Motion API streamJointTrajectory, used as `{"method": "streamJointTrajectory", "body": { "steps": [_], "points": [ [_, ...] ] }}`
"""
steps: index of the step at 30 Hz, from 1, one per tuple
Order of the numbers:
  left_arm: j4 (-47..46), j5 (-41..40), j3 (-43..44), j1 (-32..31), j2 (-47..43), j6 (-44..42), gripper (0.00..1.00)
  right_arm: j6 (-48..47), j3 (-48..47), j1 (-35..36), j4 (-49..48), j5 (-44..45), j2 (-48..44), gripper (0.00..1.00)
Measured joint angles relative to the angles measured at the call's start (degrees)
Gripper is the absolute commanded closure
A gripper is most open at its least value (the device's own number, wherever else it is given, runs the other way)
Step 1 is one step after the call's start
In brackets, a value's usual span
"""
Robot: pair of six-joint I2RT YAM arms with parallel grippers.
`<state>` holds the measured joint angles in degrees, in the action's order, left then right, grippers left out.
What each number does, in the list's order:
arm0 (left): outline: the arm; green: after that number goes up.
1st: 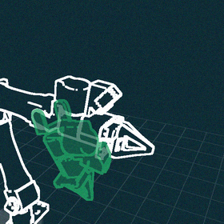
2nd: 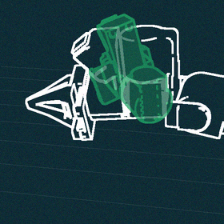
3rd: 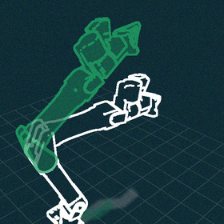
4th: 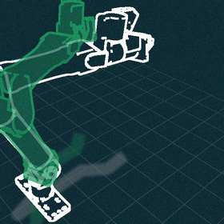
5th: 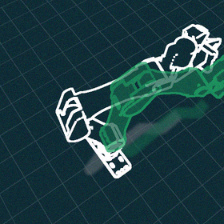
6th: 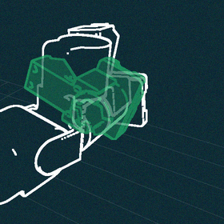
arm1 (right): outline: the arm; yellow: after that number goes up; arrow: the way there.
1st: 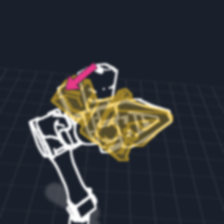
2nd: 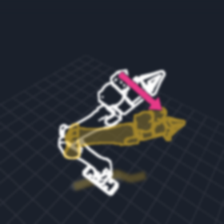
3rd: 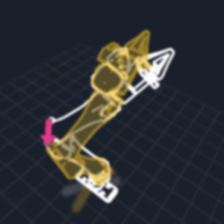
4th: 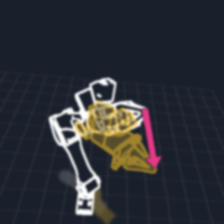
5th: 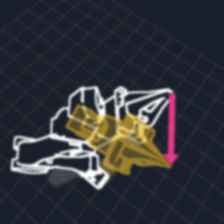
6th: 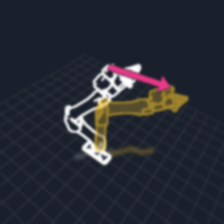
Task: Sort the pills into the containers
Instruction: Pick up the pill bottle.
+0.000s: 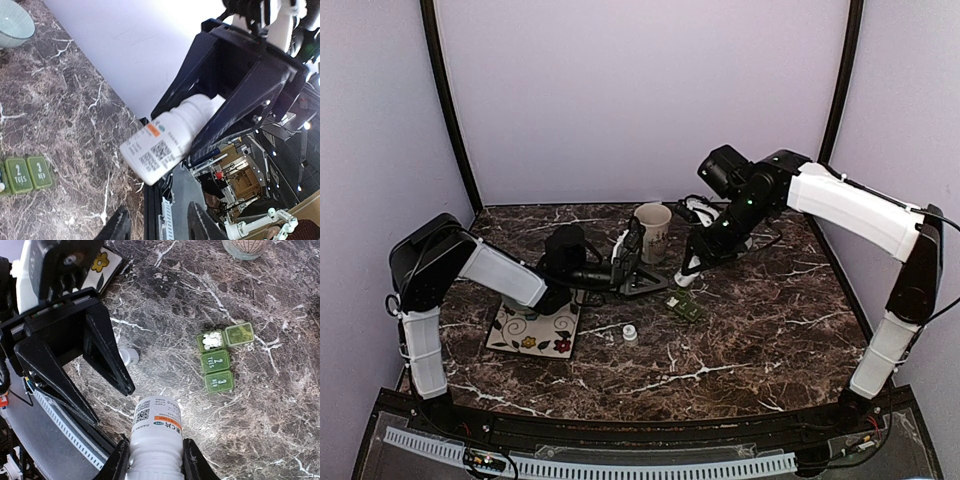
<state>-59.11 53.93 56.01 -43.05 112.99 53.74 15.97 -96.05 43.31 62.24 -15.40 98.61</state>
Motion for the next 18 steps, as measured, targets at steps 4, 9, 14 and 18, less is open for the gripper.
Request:
{"method": "streamJointTrajectory", "body": {
  "steps": [4, 9, 14, 18],
  "points": [
    [-5.0, 0.4, -0.1, 0.5, 0.5, 2.5, 0.58, 0.5, -0.6, 0.0, 0.4, -1.4, 0.0, 1.00],
    [-10.4, 1.1, -0.1, 1.0, 2.7, 5.7, 0.57, 0.9, -1.4, 0.0, 0.6, -3.0, 0.0, 1.00],
    [-13.2, 1.5, -0.1, 1.1, 3.9, 8.0, 0.56, 1.1, -2.4, 0.0, 0.7, -3.9, 0.0, 1.00],
    [-16.1, 1.7, -0.1, 1.2, 4.4, 9.7, 0.55, 1.5, -2.8, 0.2, 0.7, -4.6, 0.0, 1.00]
  ]
}}
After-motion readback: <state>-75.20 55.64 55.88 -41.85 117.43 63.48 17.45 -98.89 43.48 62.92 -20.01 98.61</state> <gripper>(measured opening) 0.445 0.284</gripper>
